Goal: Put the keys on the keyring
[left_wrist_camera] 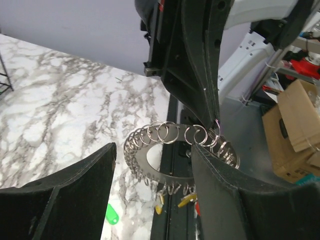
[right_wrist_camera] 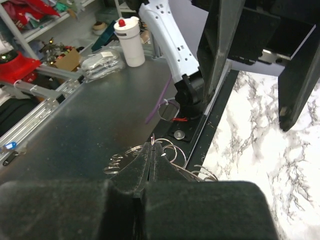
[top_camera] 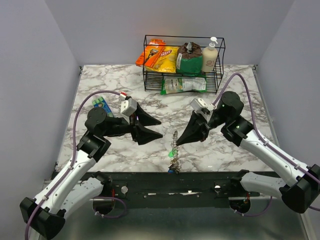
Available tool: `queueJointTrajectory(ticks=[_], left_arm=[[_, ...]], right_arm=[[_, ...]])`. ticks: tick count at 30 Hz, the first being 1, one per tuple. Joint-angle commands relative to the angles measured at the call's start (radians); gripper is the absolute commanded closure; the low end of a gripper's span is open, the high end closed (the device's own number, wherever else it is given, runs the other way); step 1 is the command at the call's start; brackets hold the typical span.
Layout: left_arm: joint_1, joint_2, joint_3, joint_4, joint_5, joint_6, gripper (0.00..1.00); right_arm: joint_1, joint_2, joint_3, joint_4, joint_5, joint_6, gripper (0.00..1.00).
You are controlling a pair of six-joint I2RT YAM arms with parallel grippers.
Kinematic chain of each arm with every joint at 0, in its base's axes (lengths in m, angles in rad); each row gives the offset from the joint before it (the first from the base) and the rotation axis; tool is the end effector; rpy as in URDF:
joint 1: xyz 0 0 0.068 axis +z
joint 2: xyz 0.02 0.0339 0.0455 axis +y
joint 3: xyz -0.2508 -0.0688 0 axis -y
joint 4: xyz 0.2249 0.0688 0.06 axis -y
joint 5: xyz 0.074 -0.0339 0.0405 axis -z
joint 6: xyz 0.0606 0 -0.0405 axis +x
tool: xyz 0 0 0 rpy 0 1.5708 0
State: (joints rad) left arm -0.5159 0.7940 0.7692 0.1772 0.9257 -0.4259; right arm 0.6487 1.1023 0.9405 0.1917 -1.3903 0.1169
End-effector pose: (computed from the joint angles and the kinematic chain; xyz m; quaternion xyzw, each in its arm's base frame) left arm 0.1324 -0.1308 0.3635 0.3647 0.5669 -0.5672 0.4732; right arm 0.1419 0.1824 0.3628 -0.5840 0.3953 0.6196 0.3446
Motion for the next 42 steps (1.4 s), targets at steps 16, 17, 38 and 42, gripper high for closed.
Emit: queueJointTrajectory(ticks=[16, 17, 38, 42], left_arm=[[-0.184, 0.076, 0.081, -0.053, 0.062, 0.098, 0.35], [-0.188, 0.08, 0.082, -0.059, 0.059, 0.104, 0.36], [-0.205, -0.145, -0.057, -0.199, -0.965, 0.125, 0.19], [-0.203, -0.165, -0.067, -0.228, -1.042, 0.121, 0.18]], right_arm=[[0.005, -0.019, 0.053, -0.005, -0.087, -0.002, 0.99], [0.005, -0.018, 0.053, -0.005, -0.084, 0.001, 0.99], [0.006, 0.27, 0.038, -0.024, 0.162, -0.008, 0.99], [0.006, 0.422, 0.122, -0.058, 0.197, 0.004, 0.99]])
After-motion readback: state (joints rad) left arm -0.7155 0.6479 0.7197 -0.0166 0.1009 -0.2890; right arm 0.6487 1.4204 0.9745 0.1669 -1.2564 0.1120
